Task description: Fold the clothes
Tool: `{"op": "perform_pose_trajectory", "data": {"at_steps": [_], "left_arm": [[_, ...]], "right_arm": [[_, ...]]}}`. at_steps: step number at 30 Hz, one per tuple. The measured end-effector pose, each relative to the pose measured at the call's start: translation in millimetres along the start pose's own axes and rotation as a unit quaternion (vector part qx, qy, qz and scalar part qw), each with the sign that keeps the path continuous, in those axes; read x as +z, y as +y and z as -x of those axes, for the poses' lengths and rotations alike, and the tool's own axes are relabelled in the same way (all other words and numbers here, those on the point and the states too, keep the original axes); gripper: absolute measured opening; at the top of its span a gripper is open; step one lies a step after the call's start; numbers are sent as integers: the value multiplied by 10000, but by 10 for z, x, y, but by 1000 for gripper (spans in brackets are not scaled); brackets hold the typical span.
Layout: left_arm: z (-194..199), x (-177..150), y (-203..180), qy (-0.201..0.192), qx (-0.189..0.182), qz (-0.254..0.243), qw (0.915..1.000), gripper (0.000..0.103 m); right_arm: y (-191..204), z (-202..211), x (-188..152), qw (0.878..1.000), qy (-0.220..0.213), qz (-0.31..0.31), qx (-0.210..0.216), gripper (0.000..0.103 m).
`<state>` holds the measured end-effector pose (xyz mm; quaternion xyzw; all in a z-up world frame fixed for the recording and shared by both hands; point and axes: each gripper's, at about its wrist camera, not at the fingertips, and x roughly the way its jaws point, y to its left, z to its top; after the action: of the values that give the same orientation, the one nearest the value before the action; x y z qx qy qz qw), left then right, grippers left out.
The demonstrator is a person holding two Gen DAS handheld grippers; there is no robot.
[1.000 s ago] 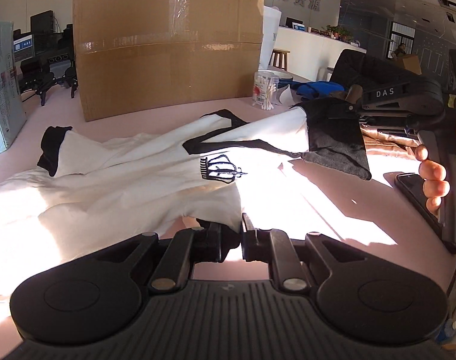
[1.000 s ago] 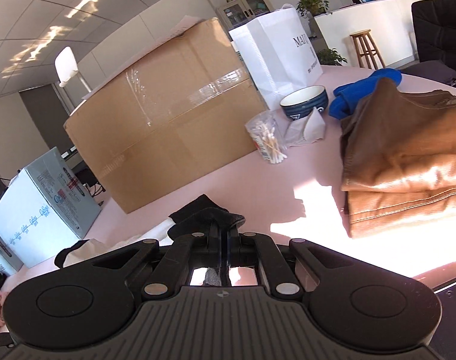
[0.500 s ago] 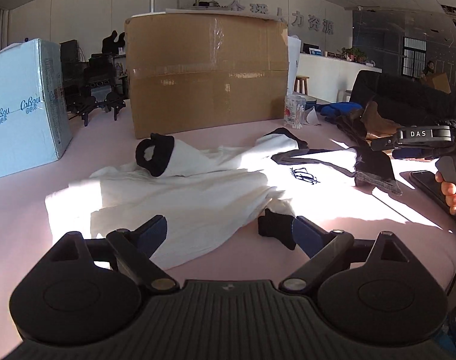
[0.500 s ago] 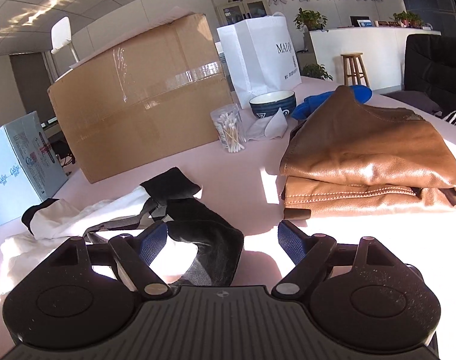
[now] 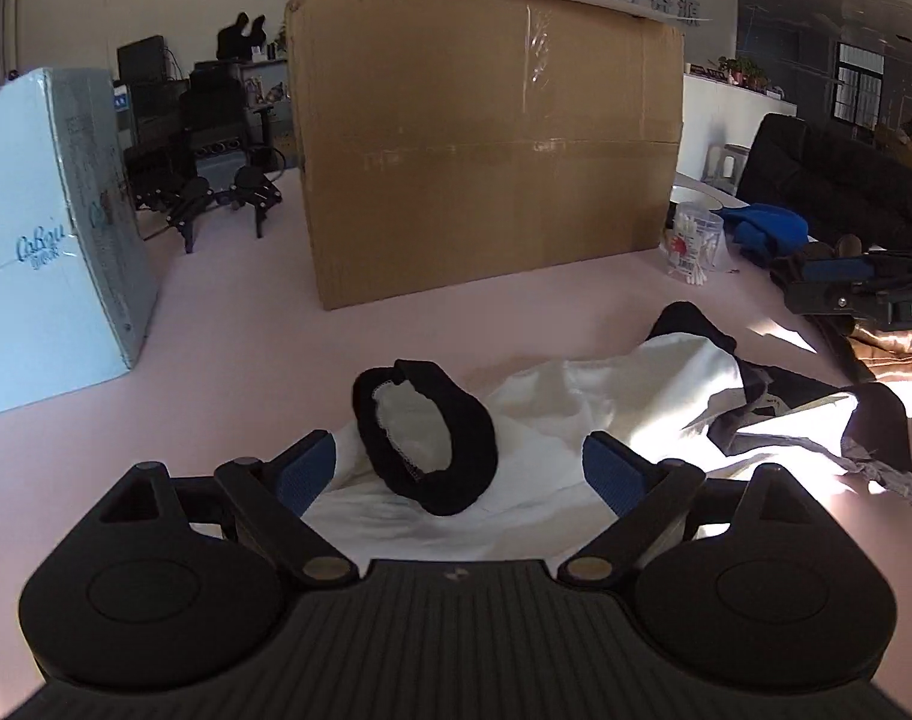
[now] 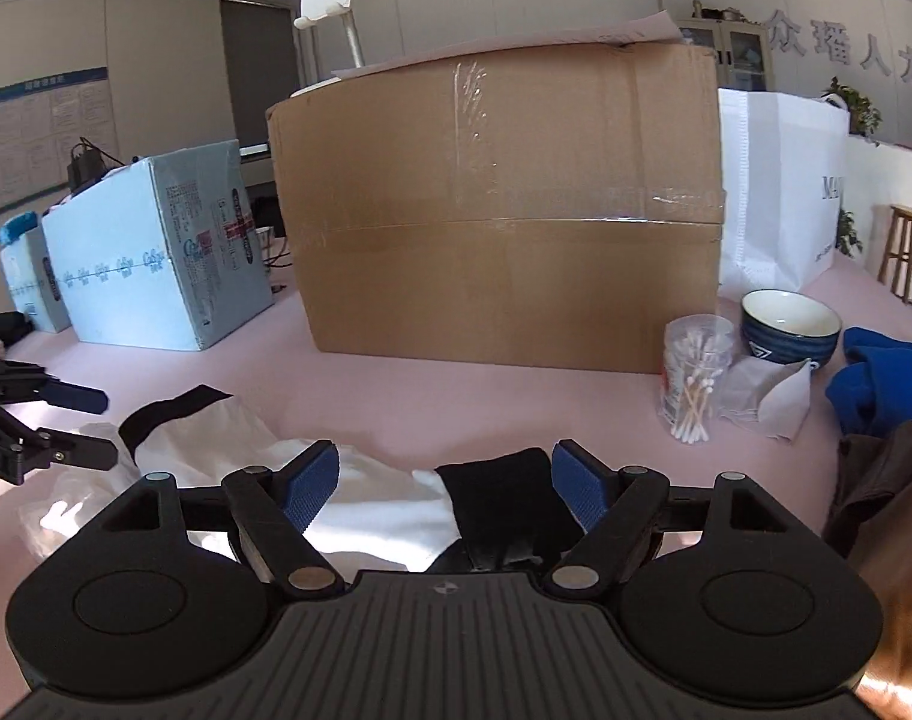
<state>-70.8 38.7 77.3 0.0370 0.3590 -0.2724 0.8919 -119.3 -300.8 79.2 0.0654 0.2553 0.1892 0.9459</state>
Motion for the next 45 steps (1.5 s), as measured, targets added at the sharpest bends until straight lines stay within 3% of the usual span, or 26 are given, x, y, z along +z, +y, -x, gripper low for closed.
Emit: {"op": "perform_pose_trajectory", "data": {"at_steps": [1,2,5,6,10,13,14,15,17,19,20,25,31,34,37,42,45], "left_arm": [[-112,99,76,272,-310,285,9987,83],[-158,143,108,311,-332,414,9981,83],[-235,267,154,-36,224,294,9993,83],[-271,295,166,-5,209,237,9995,83],[-460,375,225,552,-549,285,9966,83],[-553,369,129,666,-523,96,9964,80],[-564,366,106,691,-493,59,9964,73],[-577,361,77,740,-483,14,9961,67],[-605,351,25,870,-474,-86,9950,44],[-629,334,-32,957,-290,-248,9947,30],[-641,329,-42,970,-211,-282,9947,24],[-609,329,-7,835,-95,-163,9963,13],[-426,453,9,360,252,-15,9990,12],[-439,565,-7,220,362,36,9991,12],[-561,709,-7,113,598,130,9981,12],[-874,978,36,-147,1183,2,9929,12],[-1131,1075,17,-180,1542,-232,9876,12]], "right_arm": [[-61,-79,50,9999,116,-9,127,77],[-79,-158,86,9997,230,68,73,77],[-135,-392,140,9976,555,348,-210,77],[-184,-478,141,9966,721,348,-179,77],[-358,-684,107,9945,1033,198,1,77],[-410,-765,71,9933,1130,117,232,77],[-405,-789,55,9927,1165,155,264,77],[-392,-816,35,9919,1223,216,264,71],[-388,-851,28,9911,1286,254,234,54],[-389,-847,23,9916,1255,230,226,18],[-392,-840,32,9920,1225,200,242,13],[-292,-668,65,9959,843,269,166,10],[-223,-432,187,9986,406,246,252,10],[-185,-448,240,9997,120,217,-92,10],[-231,-517,304,9984,-140,-233,-499,9],[-414,-735,379,9918,1,-1000,-795,9],[-427,-880,366,9905,-73,-907,-1028,9]]}}
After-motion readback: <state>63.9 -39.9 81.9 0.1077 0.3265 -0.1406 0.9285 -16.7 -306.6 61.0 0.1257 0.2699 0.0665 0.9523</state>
